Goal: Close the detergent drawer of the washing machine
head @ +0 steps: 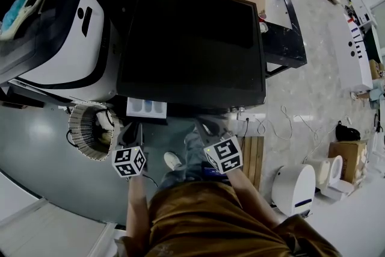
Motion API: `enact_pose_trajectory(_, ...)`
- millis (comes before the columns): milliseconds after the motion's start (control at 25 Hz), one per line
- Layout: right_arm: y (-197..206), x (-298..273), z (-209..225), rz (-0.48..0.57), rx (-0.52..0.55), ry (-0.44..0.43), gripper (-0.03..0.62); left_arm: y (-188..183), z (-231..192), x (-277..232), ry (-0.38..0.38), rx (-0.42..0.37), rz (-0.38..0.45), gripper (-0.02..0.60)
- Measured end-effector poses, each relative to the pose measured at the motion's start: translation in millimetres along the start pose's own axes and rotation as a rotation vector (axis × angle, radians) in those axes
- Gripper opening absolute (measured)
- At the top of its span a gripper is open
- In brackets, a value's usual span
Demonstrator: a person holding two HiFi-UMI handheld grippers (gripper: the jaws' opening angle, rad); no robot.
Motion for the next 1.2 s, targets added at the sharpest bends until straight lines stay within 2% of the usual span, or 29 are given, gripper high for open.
enact_pose_trajectory(1200, -8, -18, 15, -0.025, -0.009, 0.044, 0.012, -25, -7, -34, 0.046, -0.01, 0.013, 0.092)
Point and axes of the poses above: the fingertips, and each gripper's own axes: x backward along the fingers, z to its right, y out of its underside, the point moved 1 cm from there along x, backward along the fingers, and after that the axes turned 7 degrees about -x, right-handed, at the moved point
